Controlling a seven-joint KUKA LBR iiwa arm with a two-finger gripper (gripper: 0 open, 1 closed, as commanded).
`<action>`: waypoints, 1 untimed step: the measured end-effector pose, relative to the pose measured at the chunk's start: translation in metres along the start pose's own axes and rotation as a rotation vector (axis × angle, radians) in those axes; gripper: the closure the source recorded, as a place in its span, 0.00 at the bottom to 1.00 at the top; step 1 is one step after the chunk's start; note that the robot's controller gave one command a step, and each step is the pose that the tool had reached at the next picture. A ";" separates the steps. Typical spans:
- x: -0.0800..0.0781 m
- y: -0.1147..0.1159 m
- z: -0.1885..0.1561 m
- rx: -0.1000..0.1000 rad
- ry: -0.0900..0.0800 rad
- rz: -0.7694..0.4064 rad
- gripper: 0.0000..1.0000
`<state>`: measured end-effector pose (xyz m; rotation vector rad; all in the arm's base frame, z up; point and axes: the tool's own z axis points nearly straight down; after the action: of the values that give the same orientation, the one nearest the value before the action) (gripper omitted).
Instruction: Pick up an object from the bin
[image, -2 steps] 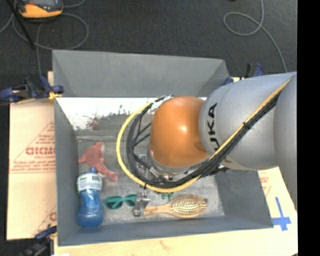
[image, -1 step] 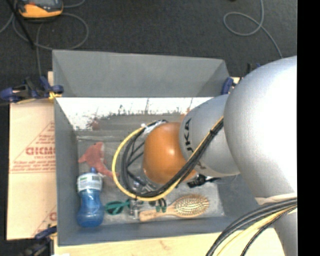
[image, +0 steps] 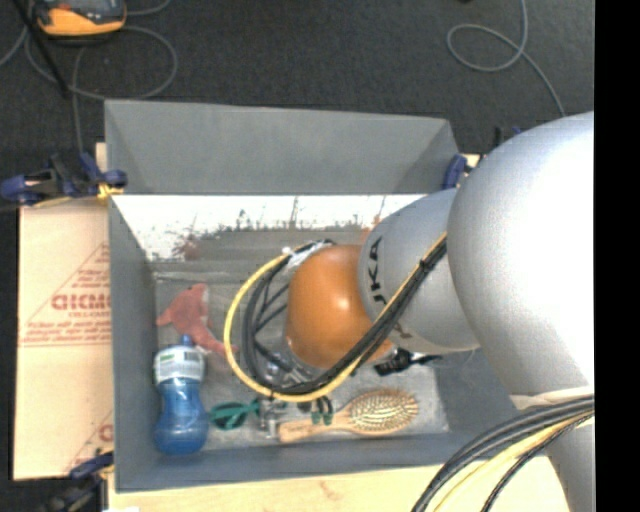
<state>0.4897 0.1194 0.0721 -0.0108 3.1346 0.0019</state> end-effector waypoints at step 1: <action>-0.002 -0.020 -0.151 0.001 0.003 -0.100 1.00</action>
Offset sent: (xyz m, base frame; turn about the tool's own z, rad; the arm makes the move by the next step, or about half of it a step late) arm 0.0000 0.0000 0.0000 0.0000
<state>0.4907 0.0997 0.2230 -0.1677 3.1327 -0.0001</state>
